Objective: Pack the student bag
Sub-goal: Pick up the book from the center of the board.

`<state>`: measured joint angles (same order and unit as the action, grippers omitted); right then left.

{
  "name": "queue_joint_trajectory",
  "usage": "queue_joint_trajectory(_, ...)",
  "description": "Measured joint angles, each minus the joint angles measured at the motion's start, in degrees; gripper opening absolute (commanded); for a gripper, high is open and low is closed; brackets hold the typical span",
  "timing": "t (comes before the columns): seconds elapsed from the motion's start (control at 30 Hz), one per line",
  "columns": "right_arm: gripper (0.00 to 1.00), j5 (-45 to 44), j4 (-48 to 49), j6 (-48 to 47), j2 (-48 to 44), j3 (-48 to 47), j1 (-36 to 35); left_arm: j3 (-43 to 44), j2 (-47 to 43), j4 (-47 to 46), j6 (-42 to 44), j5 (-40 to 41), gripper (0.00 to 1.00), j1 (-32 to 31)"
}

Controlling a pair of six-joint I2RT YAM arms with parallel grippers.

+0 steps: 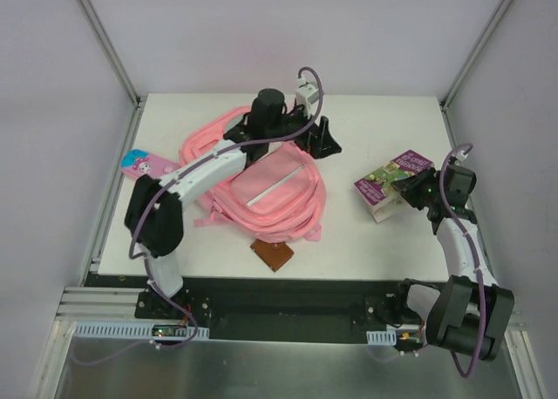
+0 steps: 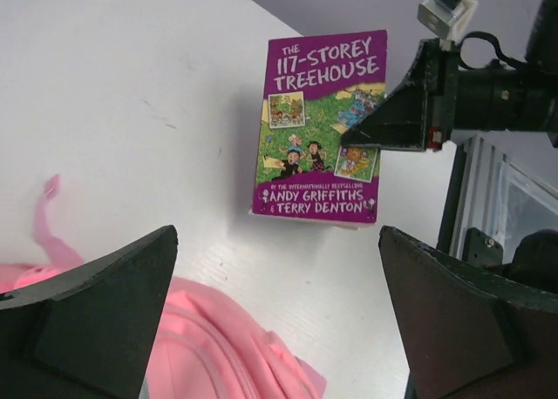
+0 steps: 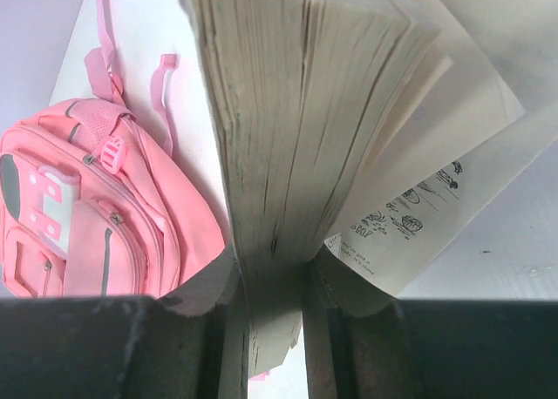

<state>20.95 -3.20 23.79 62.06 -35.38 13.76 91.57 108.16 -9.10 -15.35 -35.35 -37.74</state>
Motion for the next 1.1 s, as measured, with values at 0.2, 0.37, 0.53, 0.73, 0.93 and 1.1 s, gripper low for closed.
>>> queue_joint_trajectory(0.2,0.01,3.5,-4.9,-1.9,-1.2,-1.4,2.2,-15.8,-16.0,4.6,7.3,7.6,0.99,-1.7)
queue_joint_trajectory(0.37,0.01,6.1,-7.1,-2.3,-1.7,-3.2,3.4,-23.9,-17.9,11.9,11.6,12.4,0.99,-4.4)
queue_joint_trajectory(0.53,0.01,7.8,-7.5,-2.3,-2.5,-4.2,4.2,-25.7,-17.6,18.4,15.5,17.2,0.99,-8.6)
queue_joint_trajectory(0.73,0.01,9.0,-7.8,-2.3,-2.5,-4.3,4.4,-23.6,-16.2,22.0,17.8,19.6,0.99,-9.9)
queue_joint_trajectory(0.93,0.01,9.6,-7.8,-2.2,-2.5,-4.2,4.5,-21.3,-13.8,22.4,17.9,19.6,0.93,-10.4)
queue_joint_trajectory(1.1,0.01,10.0,-7.8,-2.2,-2.6,-4.2,4.5,-20.1,-10.6,22.5,17.7,20.3,0.87,-12.3)
